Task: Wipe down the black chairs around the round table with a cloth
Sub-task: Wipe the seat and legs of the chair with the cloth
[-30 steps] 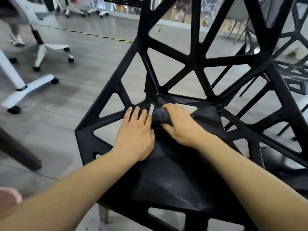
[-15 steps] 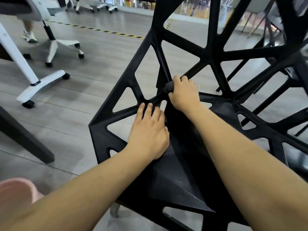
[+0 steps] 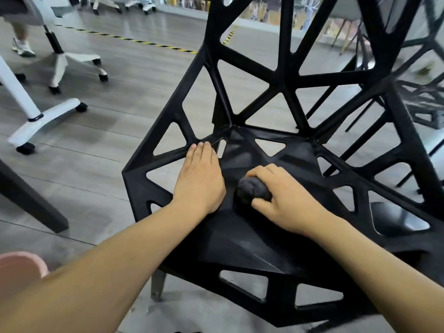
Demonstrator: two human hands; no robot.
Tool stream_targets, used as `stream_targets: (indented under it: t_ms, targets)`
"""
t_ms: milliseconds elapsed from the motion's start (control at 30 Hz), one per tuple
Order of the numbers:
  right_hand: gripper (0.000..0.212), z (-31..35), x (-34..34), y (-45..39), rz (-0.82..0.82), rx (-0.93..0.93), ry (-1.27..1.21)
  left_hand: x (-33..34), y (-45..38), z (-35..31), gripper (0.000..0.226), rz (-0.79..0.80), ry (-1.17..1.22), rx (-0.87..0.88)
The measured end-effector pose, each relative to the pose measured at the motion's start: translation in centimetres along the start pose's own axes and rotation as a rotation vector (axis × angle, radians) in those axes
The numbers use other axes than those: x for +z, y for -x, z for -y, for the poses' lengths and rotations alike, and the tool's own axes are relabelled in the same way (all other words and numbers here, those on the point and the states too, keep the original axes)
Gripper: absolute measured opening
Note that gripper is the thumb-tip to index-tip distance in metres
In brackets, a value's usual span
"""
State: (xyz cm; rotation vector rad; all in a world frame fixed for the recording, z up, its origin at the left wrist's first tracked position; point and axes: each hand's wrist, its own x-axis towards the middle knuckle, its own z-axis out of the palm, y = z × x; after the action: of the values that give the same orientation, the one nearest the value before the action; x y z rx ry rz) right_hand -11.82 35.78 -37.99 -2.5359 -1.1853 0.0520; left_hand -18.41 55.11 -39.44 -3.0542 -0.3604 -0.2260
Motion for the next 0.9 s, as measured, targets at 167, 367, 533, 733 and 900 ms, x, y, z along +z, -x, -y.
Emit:
stream_targets:
  t_ms: [167, 367, 533, 733, 900]
  targets:
    - [0.045, -7.8, 0.2, -2.4, -0.378, 0.518, 0.309, 0.1, 0.0, -0.2, 0.064, -0.016, 0.021, -0.011]
    - [0.045, -7.0, 0.0, -8.5, -0.362, 0.39, 0.121, 0.3, -0.1, -0.2, 0.06, -0.049, -0.006, 0.039]
    - [0.052, -1.3, 1.7, -16.2, -0.224, -0.001, 0.206, 0.2, -0.1, -0.1, 0.06, -0.062, -0.005, 0.065]
    - [0.042, -0.1, 1.9, -18.6, -0.219, 0.229, 0.266, 0.5, 0.0, 0.3, 0.069, -0.069, -0.004, 0.048]
    - [0.032, -4.3, -0.7, -16.7, -0.137, 0.437, 0.641, 0.6, 0.0, 0.2, 0.064, -0.068, 0.017, 0.053]
